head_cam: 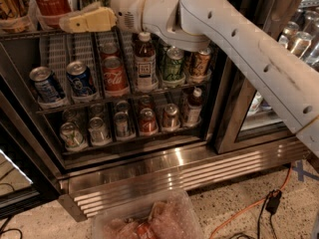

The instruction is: Pick green can from top shelf of fridge

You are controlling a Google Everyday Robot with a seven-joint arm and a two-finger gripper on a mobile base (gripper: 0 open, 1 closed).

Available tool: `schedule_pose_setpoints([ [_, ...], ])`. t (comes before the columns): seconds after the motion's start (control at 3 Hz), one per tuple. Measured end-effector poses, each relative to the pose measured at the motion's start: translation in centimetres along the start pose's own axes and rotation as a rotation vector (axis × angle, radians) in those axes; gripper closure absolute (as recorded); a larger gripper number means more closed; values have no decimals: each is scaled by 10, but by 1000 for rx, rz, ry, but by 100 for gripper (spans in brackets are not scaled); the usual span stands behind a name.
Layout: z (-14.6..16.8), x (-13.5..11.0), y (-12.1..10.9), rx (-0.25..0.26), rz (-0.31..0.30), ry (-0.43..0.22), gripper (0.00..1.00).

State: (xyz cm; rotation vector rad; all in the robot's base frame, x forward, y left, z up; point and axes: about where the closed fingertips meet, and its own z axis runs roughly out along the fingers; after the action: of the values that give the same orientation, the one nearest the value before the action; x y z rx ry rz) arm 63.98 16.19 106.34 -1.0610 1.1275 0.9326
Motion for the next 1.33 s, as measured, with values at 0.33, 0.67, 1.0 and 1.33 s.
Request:
schedule_pose_setpoints([
  [0.33,5,-1,0,-11,-3,-5,0],
  [0.67,7,1,-2,-16,5,-3,19],
  [1.0,7,1,-2,-17,6,-2,42],
  [1.33,3,-3,-6,-17,6,-2,66],
])
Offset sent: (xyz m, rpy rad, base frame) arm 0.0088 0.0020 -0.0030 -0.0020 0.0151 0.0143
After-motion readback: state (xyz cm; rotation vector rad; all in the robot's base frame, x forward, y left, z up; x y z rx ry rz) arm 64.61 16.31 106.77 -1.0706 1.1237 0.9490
